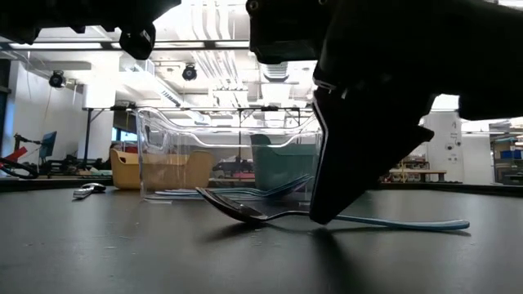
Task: Sort silverware by color (type)
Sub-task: Put the blue spoon into the yellow bin
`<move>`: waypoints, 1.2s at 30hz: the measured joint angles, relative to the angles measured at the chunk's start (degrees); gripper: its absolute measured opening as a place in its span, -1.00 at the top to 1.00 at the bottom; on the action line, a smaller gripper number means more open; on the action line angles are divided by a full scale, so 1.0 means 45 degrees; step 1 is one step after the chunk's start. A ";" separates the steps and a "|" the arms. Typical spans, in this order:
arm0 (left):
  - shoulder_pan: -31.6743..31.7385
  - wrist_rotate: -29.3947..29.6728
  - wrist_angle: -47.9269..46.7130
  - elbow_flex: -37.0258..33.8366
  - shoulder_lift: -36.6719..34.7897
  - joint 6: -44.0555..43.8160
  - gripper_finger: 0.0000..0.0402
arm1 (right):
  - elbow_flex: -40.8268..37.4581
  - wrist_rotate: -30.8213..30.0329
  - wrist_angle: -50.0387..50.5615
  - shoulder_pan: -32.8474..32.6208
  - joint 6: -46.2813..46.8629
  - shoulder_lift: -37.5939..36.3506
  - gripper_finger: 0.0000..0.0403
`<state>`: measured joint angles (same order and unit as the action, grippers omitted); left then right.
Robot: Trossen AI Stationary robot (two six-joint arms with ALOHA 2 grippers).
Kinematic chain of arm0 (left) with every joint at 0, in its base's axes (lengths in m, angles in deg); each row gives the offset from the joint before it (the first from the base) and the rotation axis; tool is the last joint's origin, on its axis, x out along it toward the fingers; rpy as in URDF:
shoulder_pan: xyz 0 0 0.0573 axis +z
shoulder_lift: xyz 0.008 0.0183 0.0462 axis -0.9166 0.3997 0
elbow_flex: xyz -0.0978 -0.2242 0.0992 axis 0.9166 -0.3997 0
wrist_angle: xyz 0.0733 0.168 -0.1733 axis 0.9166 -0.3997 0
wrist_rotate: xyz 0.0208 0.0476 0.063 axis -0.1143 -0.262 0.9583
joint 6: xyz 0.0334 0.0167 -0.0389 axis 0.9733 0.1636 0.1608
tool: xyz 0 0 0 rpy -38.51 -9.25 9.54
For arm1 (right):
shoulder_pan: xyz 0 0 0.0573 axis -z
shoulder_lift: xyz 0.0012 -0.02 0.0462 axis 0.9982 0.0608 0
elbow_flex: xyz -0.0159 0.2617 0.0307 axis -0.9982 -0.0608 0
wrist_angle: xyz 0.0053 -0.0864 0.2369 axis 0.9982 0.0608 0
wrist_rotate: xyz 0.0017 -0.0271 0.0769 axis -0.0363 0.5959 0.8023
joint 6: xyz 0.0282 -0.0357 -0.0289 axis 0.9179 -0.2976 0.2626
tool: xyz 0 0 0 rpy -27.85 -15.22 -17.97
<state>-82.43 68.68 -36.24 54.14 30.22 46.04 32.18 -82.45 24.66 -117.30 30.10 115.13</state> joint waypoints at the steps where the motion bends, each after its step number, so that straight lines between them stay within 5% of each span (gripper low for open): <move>1: 0.0000 0.0001 0.0000 0.0001 0.0000 0.0000 0.82 | 0.0000 -0.0076 -0.0032 0.0004 0.0002 -0.0006 0.55; 11: 0.0000 -0.0002 0.0000 -0.0001 0.0000 0.0000 0.82 | -0.0480 -0.0258 -0.0907 0.0072 0.0157 0.0023 0.32; 23: 0.0000 -0.0004 -0.0005 -0.0004 0.0000 0.0000 0.82 | -0.0683 -0.0117 -0.1401 0.0067 0.0039 0.0086 0.91; 36: 0.0000 -0.0004 -0.0014 -0.0004 0.0005 0.0101 0.82 | -0.0530 -0.0075 -0.1170 0.0077 -0.0583 -0.0417 0.95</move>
<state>-82.43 68.66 -36.30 54.12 30.24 46.50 29.80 -82.79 19.39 -116.95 27.48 113.26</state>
